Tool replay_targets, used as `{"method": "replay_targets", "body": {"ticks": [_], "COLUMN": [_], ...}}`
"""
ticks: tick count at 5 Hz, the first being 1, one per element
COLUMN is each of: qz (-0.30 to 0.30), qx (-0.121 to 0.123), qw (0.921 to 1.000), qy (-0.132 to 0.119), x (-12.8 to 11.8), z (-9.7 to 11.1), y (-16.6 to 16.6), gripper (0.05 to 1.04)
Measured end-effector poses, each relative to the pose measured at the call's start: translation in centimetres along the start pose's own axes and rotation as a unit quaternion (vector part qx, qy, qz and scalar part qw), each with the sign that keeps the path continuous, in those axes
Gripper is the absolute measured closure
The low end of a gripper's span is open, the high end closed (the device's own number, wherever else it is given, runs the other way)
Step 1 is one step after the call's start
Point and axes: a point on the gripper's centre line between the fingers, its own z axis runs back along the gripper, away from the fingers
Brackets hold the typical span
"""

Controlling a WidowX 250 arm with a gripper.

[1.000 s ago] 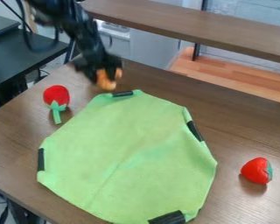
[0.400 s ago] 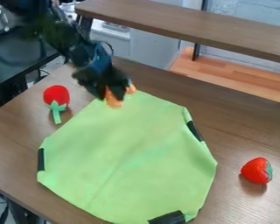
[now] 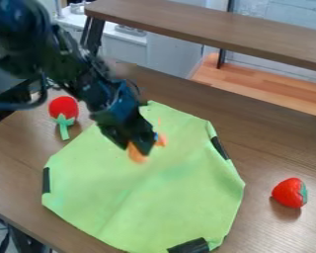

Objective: Put the orange figure on the top of the cloth

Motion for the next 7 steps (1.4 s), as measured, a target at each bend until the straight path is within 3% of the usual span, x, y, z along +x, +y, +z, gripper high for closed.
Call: {"method": "replay_targets", "body": {"ticks": [2,4,5,6,7], "qz": [-0.044,-0.054,-0.034,-0.028,-0.020], "qx": [-0.009,0.014,0.006,-0.030,-0.049], "qw": [0.9987,0.9964,0.9949,0.9935,0.9930], "qy": [0.023,0.063,0.094,0.106,0.106], "x": [-2.9,-5.6,-6.2,-5.1,-3.1], "z": [-0.6,-3.6,-3.4,-1.2,2.2], "y": [-3.2,-2.9,-3.2,-4.3,-4.9], "gripper": [0.476,0.431,0.149,0.080,0.083]}}
